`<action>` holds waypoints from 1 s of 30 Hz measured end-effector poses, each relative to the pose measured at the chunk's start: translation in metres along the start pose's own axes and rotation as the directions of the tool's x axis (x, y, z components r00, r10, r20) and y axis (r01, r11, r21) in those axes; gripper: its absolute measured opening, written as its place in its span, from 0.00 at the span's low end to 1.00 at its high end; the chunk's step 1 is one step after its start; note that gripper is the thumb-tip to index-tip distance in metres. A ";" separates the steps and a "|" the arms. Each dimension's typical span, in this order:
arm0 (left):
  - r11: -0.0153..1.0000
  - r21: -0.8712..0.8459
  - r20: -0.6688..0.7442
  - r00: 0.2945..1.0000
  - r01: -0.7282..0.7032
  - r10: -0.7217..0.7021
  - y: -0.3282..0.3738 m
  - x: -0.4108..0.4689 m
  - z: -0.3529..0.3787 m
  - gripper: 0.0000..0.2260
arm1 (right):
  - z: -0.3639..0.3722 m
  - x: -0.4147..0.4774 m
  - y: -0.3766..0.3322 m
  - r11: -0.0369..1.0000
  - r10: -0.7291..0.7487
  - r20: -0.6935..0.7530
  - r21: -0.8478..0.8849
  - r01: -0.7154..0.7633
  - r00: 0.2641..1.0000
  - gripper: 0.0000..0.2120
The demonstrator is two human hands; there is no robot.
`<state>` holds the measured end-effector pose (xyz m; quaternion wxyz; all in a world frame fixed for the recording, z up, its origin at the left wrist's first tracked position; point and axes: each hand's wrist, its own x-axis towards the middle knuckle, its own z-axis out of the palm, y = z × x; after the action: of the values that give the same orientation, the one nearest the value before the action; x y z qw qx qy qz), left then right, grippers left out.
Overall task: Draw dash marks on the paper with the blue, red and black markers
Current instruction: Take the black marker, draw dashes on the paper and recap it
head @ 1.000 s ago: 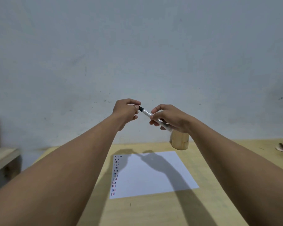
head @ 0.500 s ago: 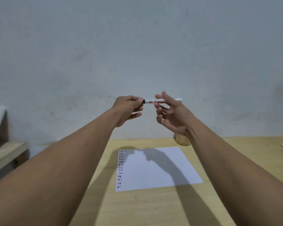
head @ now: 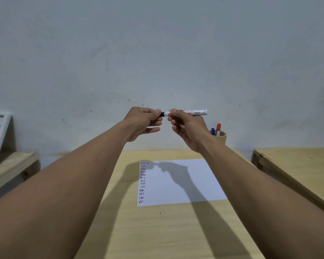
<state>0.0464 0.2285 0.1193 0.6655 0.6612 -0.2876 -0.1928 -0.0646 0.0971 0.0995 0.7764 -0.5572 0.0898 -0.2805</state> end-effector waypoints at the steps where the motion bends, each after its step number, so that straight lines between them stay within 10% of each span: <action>1: 1.000 -0.008 -0.018 1.000 0.013 -0.013 0.000 0.000 -0.002 0.10 | 0.002 0.000 0.002 1.000 -0.006 -0.001 0.023 0.006 1.000 0.05; 15: 0.819 0.567 -0.286 0.953 0.082 0.103 -0.076 -0.002 -0.064 0.06 | 0.001 0.008 0.055 0.989 0.089 -0.034 -0.118 -0.093 0.995 0.03; 30: 0.566 0.821 -0.180 0.976 0.080 0.124 -0.165 0.009 -0.073 0.10 | 0.006 0.027 0.121 0.899 0.103 -0.102 -0.415 -0.137 0.989 0.02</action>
<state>0.1204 0.2704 -0.0399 0.3102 0.9080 -0.2779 0.0455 0.0009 0.1142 -0.0045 0.6496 -0.6936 0.2124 -0.2275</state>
